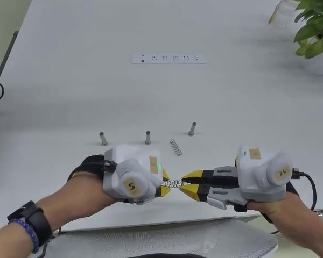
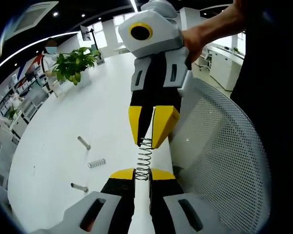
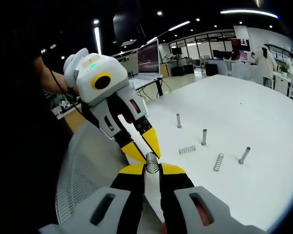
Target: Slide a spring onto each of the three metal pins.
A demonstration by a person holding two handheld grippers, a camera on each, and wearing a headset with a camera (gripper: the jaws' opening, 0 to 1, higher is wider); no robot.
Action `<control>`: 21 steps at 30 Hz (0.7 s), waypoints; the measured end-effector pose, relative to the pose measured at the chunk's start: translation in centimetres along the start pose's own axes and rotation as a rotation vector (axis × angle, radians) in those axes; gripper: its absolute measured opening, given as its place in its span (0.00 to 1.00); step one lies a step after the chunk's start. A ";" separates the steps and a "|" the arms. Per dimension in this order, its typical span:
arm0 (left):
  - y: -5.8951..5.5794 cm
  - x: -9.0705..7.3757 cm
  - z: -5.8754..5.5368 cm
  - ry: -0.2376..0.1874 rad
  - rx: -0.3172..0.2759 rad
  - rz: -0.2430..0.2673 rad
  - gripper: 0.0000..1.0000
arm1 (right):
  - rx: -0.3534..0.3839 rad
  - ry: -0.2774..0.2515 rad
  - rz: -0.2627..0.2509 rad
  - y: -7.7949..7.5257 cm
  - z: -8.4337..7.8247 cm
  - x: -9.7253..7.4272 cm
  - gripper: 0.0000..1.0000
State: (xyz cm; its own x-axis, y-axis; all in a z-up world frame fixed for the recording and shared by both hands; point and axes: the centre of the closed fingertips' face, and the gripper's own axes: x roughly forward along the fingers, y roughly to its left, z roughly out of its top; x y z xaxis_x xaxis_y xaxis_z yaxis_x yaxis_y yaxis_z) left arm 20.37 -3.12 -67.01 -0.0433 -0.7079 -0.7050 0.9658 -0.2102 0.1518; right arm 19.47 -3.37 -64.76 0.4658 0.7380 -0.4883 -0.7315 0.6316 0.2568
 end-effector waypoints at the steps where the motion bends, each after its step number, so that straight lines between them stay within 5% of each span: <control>1: 0.1 0.0 0.1 -0.002 0.001 0.002 0.02 | -0.005 0.000 -0.001 -0.1 0.2 -0.1 0.09; 21: 2.8 -1.0 2.6 -0.122 -0.099 0.077 0.02 | -0.173 0.061 0.013 -1.0 4.4 -0.5 0.09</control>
State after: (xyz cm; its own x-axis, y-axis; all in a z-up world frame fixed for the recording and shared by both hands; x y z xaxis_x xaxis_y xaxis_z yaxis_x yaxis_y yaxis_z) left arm 22.44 -4.75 -64.14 0.0068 -0.7973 -0.6035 0.9877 -0.0891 0.1288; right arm 22.15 -3.32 -61.11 0.4289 0.7267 -0.5366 -0.8144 0.5681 0.1186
